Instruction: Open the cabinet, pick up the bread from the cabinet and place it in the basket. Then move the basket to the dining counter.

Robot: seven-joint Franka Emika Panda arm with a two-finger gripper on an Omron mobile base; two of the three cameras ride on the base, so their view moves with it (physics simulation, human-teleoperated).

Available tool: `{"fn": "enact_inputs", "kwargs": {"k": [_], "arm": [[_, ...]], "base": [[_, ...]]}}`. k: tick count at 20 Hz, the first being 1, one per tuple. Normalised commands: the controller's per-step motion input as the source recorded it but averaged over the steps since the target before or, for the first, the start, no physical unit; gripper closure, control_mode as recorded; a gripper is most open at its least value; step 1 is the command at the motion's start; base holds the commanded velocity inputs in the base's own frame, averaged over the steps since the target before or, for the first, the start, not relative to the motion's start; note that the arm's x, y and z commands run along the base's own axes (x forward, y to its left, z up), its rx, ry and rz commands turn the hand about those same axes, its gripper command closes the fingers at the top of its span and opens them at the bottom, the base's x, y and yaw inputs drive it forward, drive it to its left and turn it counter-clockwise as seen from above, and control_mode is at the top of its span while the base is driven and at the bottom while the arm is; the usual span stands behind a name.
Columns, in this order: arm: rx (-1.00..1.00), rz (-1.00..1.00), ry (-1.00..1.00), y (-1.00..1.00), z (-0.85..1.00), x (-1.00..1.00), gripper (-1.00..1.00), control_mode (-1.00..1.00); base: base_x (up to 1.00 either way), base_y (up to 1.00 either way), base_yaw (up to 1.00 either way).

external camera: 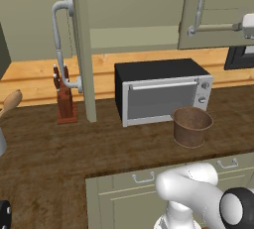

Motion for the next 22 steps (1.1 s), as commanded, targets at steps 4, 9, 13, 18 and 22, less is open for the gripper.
{"fn": "enact_inputs", "kwargs": {"k": [4,9,13,18,22], "arm": [[0.00,0.00,-0.07,0.00,0.10,0.60,-1.00,-1.00],[0.00,-0.02,0.10,0.00,0.40,0.56,-1.00,-1.00],[0.00,-0.01,0.13,-0.01,0.26,0.67,-1.00,-1.00],[0.01,0.00,0.02,-0.27,0.00,0.40,-1.00,-1.00],[0.00,0.00,0.00,-0.17,-0.14,0.31,-1.00,-1.00]], "base": [[0.00,0.00,0.00],[0.00,0.00,0.00],[0.00,0.00,0.00],[0.00,0.00,0.00],[0.00,0.00,0.00]]}}
